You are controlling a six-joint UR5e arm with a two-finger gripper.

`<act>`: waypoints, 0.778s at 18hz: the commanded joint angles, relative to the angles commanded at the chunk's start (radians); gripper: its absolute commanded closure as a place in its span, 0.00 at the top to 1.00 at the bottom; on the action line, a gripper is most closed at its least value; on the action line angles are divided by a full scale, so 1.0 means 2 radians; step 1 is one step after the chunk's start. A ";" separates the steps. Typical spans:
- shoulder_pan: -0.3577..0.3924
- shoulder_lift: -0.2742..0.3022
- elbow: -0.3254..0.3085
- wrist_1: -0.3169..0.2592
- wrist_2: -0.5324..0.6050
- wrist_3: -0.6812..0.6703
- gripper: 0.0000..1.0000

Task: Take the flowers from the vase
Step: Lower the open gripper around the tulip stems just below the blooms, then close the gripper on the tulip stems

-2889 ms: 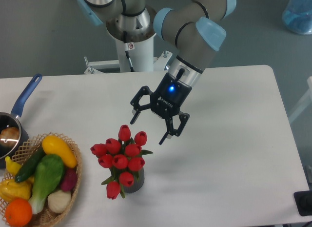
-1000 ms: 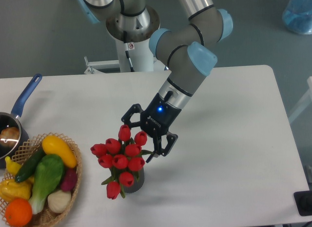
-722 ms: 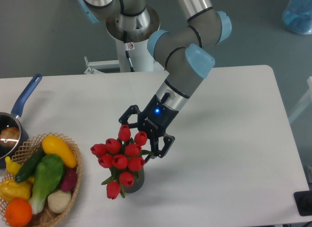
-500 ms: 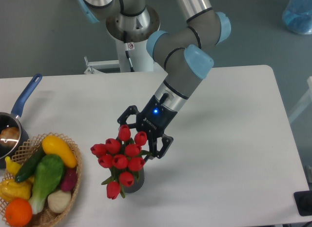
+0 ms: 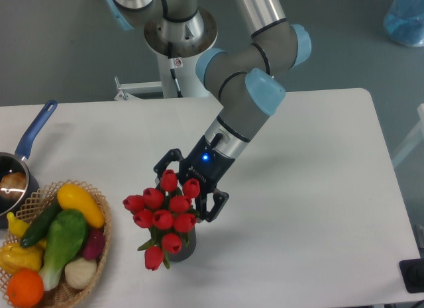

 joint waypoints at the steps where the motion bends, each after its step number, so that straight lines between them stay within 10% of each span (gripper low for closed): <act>1: 0.000 -0.001 0.000 0.000 -0.001 0.000 1.00; 14: -0.005 -0.005 0.006 0.000 -0.016 0.000 0.91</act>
